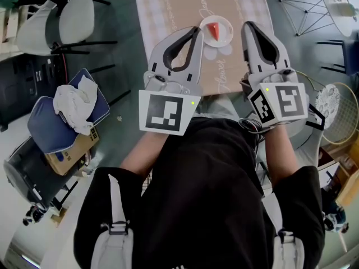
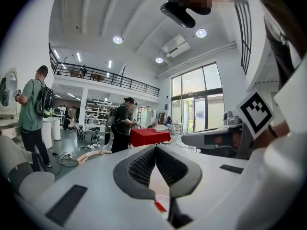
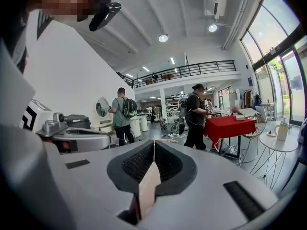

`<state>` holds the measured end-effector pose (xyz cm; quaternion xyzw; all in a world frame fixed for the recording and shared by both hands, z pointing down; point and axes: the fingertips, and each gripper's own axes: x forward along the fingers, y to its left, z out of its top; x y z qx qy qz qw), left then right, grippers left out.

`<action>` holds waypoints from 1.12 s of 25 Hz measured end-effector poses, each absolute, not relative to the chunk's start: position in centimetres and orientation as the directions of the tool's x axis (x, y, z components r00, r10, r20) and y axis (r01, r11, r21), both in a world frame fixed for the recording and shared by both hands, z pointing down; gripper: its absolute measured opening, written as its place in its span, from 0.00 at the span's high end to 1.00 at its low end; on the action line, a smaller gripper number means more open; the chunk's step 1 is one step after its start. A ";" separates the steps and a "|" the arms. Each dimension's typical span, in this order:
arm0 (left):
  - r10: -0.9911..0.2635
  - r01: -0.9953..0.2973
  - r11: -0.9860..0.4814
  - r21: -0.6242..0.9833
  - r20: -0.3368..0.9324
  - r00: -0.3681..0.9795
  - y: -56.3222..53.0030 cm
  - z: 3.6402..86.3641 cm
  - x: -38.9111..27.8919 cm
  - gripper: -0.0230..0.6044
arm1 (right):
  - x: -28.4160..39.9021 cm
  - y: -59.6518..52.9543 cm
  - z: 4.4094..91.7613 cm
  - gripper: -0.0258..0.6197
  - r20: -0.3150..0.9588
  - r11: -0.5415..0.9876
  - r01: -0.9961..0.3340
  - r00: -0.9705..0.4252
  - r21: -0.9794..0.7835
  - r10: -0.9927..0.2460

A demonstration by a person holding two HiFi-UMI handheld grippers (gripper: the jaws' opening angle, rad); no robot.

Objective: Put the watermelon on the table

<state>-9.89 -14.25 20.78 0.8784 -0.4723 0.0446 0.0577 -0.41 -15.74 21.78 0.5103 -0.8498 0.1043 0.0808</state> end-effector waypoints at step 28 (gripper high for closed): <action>-0.868 -0.871 -0.492 -0.019 0.084 0.489 1.1 17.7 -2.5 0.94 | 8.0 -1.1 18.9 0.93 0.168 0.500 -0.862 -0.506 -0.078 -0.846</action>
